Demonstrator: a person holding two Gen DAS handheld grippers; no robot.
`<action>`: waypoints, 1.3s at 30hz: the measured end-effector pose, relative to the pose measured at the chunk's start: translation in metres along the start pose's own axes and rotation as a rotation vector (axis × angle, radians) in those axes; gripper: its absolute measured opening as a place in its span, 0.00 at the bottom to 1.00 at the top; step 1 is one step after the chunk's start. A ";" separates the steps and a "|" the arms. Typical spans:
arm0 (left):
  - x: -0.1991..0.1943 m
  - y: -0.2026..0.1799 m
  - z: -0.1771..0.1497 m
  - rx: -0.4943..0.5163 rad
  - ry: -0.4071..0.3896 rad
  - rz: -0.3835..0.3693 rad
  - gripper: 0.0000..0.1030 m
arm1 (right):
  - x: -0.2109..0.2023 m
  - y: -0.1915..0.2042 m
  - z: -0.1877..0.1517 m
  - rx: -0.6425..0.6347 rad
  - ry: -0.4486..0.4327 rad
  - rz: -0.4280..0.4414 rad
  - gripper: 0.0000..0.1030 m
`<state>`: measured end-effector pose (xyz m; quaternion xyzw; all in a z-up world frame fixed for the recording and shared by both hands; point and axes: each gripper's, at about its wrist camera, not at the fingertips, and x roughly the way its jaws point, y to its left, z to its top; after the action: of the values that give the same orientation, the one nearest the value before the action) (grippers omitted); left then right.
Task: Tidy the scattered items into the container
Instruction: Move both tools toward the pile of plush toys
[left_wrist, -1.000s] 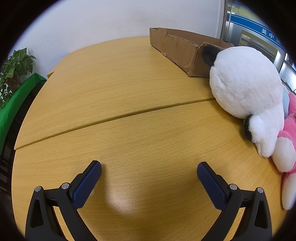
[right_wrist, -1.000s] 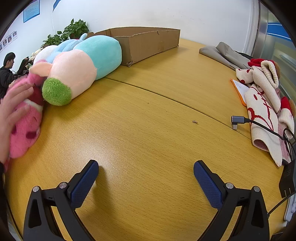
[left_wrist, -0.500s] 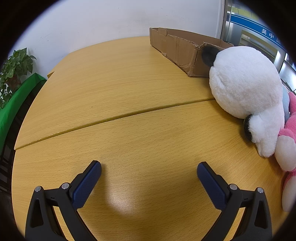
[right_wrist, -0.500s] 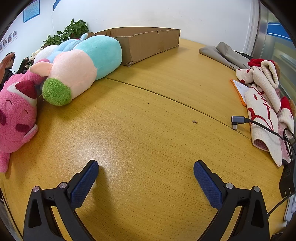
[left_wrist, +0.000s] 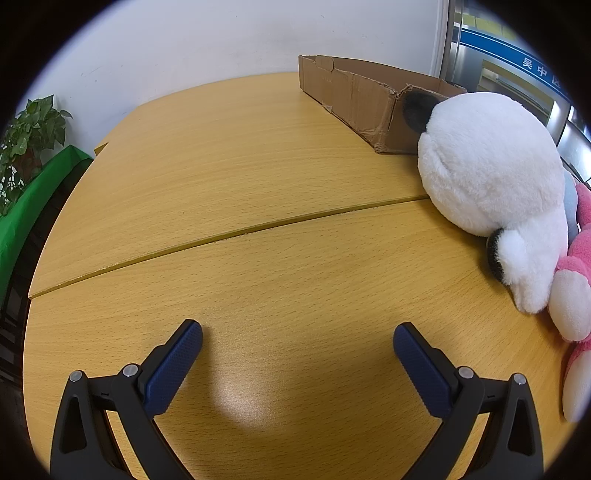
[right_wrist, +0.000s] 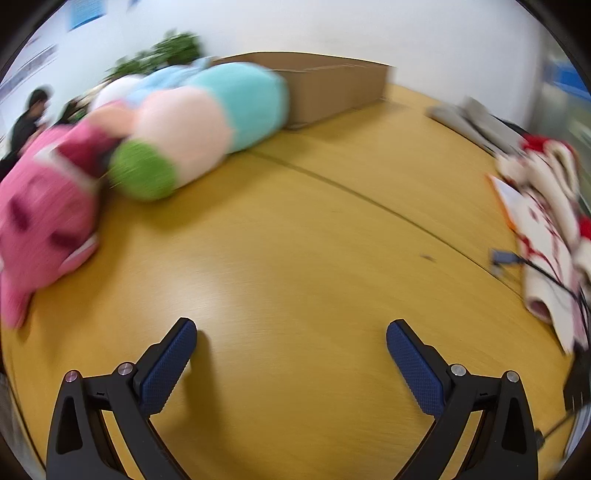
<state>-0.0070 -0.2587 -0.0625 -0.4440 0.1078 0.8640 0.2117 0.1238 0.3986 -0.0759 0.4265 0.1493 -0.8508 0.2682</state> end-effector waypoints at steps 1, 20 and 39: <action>0.000 -0.001 0.000 0.002 0.000 0.002 1.00 | 0.000 0.005 0.001 -0.019 -0.001 0.014 1.00; -0.008 -0.093 -0.019 0.110 0.000 -0.073 1.00 | 0.017 0.057 0.024 0.152 0.002 -0.108 1.00; -0.137 -0.134 -0.005 -0.105 -0.287 -0.009 1.00 | -0.035 0.082 0.016 0.412 -0.112 -0.172 1.00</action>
<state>0.1294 -0.1786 0.0456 -0.3269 0.0292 0.9221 0.2051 0.1788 0.3356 -0.0407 0.4102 -0.0066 -0.9054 0.1097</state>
